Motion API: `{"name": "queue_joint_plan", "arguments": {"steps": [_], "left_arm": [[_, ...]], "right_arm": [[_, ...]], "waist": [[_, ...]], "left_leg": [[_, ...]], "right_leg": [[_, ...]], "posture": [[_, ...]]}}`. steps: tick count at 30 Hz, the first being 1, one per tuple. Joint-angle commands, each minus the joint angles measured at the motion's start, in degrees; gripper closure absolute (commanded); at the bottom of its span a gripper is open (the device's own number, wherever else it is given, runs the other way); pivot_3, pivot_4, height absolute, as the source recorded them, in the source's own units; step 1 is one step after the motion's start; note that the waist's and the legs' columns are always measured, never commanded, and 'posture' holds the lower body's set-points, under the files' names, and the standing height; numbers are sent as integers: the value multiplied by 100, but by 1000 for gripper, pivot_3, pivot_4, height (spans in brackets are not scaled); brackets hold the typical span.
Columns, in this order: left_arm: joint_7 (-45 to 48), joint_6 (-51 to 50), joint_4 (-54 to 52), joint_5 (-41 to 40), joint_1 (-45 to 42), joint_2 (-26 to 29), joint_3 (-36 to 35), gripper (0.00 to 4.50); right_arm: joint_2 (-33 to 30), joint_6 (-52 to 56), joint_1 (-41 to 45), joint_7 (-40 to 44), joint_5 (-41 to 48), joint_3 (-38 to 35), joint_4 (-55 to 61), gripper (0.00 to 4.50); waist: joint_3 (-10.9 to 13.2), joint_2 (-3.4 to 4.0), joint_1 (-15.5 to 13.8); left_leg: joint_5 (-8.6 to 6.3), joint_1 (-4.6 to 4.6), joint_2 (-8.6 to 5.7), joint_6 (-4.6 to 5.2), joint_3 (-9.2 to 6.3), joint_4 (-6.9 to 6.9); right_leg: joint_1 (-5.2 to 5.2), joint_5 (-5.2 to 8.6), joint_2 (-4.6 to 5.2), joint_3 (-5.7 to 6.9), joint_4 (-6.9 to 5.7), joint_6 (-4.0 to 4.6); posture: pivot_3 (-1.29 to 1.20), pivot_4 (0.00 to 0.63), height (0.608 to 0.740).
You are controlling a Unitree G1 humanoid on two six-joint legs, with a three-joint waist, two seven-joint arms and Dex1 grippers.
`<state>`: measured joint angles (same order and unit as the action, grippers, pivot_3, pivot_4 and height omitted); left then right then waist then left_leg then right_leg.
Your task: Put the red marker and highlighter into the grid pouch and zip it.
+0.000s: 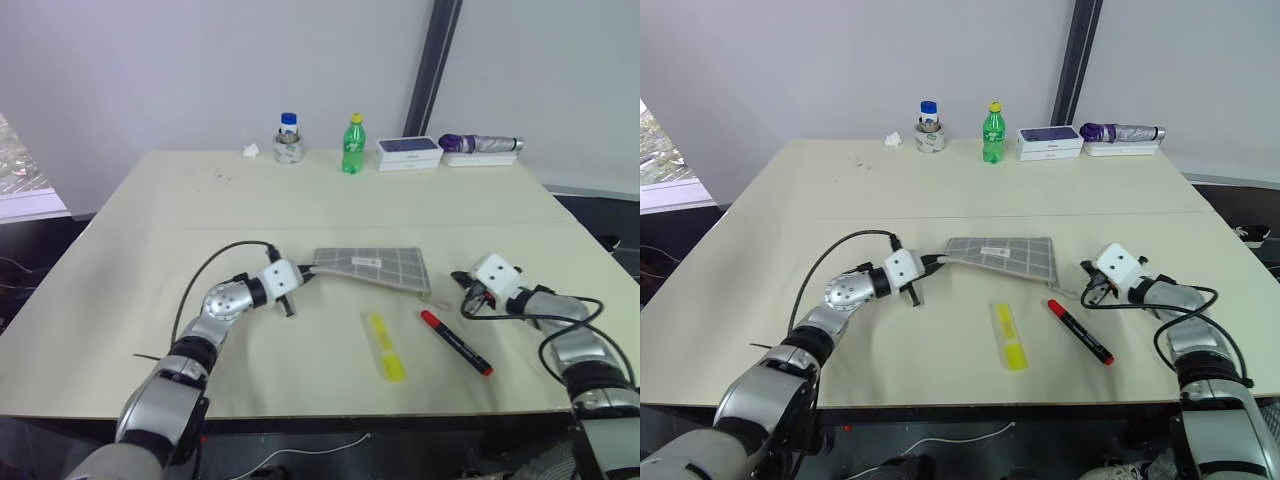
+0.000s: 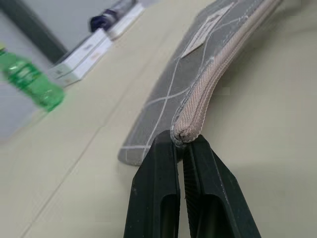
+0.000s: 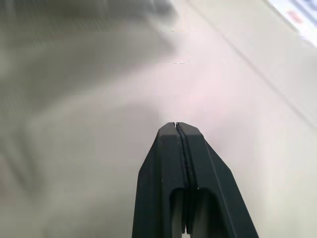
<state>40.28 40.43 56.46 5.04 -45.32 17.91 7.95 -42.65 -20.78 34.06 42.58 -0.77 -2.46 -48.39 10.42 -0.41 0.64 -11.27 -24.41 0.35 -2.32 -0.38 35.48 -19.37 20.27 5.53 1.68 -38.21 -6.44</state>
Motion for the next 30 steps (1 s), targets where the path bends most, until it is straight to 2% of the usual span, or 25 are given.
{"name": "queue_joint_plan", "arguments": {"steps": [1,6,11,14,17,21,26,30], "left_arm": [[6,-806,-1399,-517,423,49,-279,4432],[-248,-2018,-3205,-567,1172,110,-309,4432],[-719,-2890,-4263,-301,1651,215,-355,4432],[-1009,-3392,-4853,-202,1940,308,-438,4500],[-1322,-3804,-5490,63,2177,448,-490,4500],[-1400,-4093,-5824,107,2293,496,-425,4500],[-1407,-4186,-6006,168,2393,556,-358,4500],[-1419,-4264,-6090,169,2377,543,-370,4500]], "right_arm": [[-84,286,-152,131,483,-354,890,4500],[-7,1390,-778,382,1276,-631,2766,4500],[190,2204,-1397,129,1656,-796,4053,4500],[512,2830,-1739,-135,2010,-825,4786,3655],[960,3376,-2028,-595,2054,-603,5524,2144],[1285,3899,-1995,-955,1882,-321,5760,125],[1772,4076,-1609,-1673,1500,-126,5414,125],[2200,4262,-1325,-1856,1717,-195,5217,125]], "waist": [[0,0,9],[0,0,4],[0,0,-16],[0,0,-22],[0,0,-2],[0,1,-14],[0,1,-7],[0,1,-10]], "left_leg": [[0,0,1,0,-1,1],[0,-1,18,0,-1,1],[-1,1,19,2,-7,12],[-14,1,18,24,-8,19],[-15,1,23,24,-10,13],[-17,1,24,27,-8,15],[-17,1,24,28,-9,13],[-17,0,23,28,-7,12]], "right_leg": [[1,0,0,0,0,0],[0,0,-2,-1,0,0],[12,0,-3,2,-2,0],[13,-1,-2,1,-4,-1],[10,-1,-5,0,-4,-1],[7,-1,-8,-3,-7,0],[4,-1,-8,-4,-7,0],[1,-1,-8,-5,-9,0]], "posture": [[0,150,740],[0,150,740],[0,150,740],[0,150,740],[0,150,740],[0,150,740],[0,150,740],[0,150,740]]}}
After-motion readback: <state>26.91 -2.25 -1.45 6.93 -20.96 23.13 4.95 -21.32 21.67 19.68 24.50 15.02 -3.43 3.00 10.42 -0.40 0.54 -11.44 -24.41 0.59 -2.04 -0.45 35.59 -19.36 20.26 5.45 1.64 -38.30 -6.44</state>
